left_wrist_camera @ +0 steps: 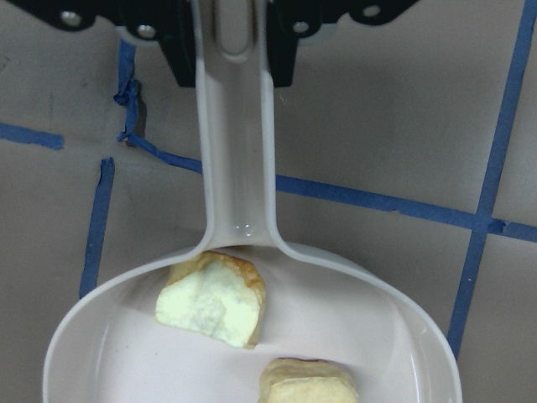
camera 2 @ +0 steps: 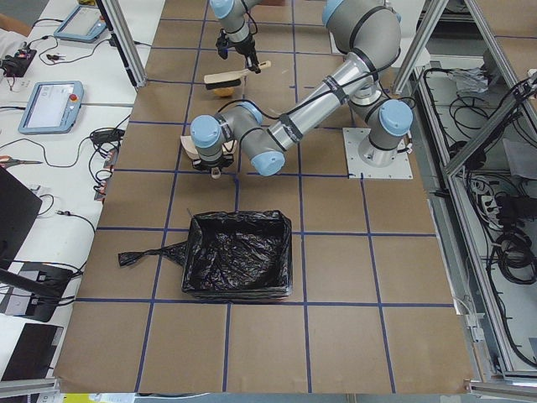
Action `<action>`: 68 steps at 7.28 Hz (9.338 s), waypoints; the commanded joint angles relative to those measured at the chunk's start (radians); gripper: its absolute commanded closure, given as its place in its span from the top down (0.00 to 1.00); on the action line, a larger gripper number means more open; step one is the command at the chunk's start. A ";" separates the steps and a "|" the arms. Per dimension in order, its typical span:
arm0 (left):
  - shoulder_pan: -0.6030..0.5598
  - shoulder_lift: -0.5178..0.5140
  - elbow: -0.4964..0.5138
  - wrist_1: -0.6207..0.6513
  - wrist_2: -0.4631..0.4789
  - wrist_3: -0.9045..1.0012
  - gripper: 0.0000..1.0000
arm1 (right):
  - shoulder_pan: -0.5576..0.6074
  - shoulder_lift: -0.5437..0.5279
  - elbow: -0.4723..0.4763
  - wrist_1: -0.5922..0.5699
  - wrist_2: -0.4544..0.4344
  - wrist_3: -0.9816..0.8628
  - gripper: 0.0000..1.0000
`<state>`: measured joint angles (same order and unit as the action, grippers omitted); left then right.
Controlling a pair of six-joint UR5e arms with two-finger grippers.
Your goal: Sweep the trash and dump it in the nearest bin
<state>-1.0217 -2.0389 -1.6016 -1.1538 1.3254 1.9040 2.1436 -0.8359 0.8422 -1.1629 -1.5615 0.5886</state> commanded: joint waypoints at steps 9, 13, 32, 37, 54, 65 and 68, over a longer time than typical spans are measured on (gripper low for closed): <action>0.000 0.003 -0.001 0.000 0.000 0.001 0.01 | -0.070 0.063 0.107 -0.057 0.086 0.464 0.03; -0.001 0.011 -0.003 -0.003 0.006 0.003 0.01 | -0.048 0.101 0.104 -0.251 0.071 0.373 0.02; -0.006 0.016 -0.027 -0.017 -0.084 0.003 0.01 | 0.071 0.170 0.100 -0.576 -0.008 -0.386 0.04; 0.002 0.019 -0.044 -0.017 -0.140 0.003 0.01 | 0.036 0.147 0.098 -0.443 -0.078 -0.424 0.04; 0.273 0.098 -0.086 -0.142 -0.546 0.053 0.01 | 0.022 -0.331 0.736 -0.455 0.041 0.168 0.01; 0.898 0.246 0.051 -0.556 -0.614 0.155 0.00 | -0.033 -0.333 0.884 -0.586 0.046 -0.093 1.00; 0.969 0.238 0.064 -0.549 -0.456 0.237 0.01 | -0.030 -0.325 0.868 -0.586 0.046 -0.096 1.00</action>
<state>-0.0730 -1.7979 -1.5467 -1.7090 0.8013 2.1085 2.1135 -1.1632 1.7156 -1.7484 -1.5153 0.4927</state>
